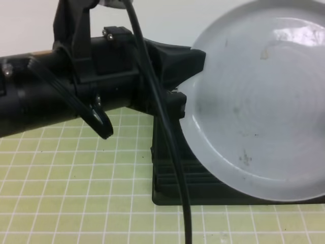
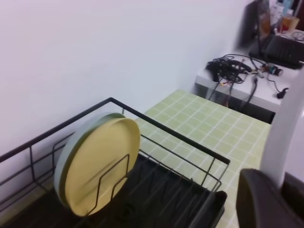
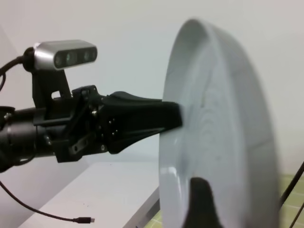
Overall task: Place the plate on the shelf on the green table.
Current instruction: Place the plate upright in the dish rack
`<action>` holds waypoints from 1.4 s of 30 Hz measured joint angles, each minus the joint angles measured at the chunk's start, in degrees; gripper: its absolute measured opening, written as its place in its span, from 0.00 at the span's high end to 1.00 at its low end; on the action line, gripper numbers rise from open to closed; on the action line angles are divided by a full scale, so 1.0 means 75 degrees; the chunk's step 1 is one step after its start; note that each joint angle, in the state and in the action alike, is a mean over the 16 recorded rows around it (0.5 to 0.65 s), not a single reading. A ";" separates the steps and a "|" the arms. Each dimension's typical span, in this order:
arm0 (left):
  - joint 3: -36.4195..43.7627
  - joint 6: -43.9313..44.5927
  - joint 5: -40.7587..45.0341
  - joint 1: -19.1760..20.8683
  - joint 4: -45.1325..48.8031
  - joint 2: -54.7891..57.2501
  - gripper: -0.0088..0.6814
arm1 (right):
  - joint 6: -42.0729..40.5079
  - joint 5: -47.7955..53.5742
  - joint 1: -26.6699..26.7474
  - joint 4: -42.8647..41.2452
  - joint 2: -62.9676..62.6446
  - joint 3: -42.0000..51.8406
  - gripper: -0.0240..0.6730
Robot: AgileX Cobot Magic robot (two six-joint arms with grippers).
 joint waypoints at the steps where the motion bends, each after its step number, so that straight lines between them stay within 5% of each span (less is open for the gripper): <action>1: 0.0000 0.0020 -0.0027 -0.0036 -0.0039 0.0005 0.98 | -0.0002 0.0001 0.0000 0.0023 0.0016 0.0000 0.47; 6: 0.0000 0.0258 0.0038 -0.0122 -0.0384 0.0031 0.94 | -0.0027 -0.0025 -0.0001 0.0051 0.0054 0.0000 0.69; 12: 0.0000 0.0601 0.0184 -0.0128 -0.1136 0.0060 0.74 | -0.0337 -0.0249 -0.0002 0.0038 0.0073 0.0000 0.91; 19: 0.0000 0.1065 0.0356 -0.0125 -0.1912 0.0039 0.44 | -0.1426 -0.1490 -0.0003 0.0024 0.0184 -0.0150 0.96; 23: 0.0000 0.1261 0.0423 -0.0121 -0.2128 -0.0055 0.35 | -0.2207 -0.2255 -0.0003 -0.0130 0.0476 -0.0471 0.96; 27: 0.0000 0.1501 0.0442 -0.0117 -0.2058 -0.0232 0.42 | -0.2834 -0.2902 -0.0003 -0.0752 0.1046 -0.1038 0.96; 34: 0.0001 0.1405 0.0323 -0.0113 -0.1026 -0.0742 0.70 | -0.3314 -0.3007 -0.0003 -0.2946 0.2682 -0.2544 0.96; 42: 0.0005 -0.0733 0.0067 -0.0113 0.2065 -0.1332 0.96 | -0.4055 -0.2584 -0.0003 -0.5479 0.4687 -0.4345 0.97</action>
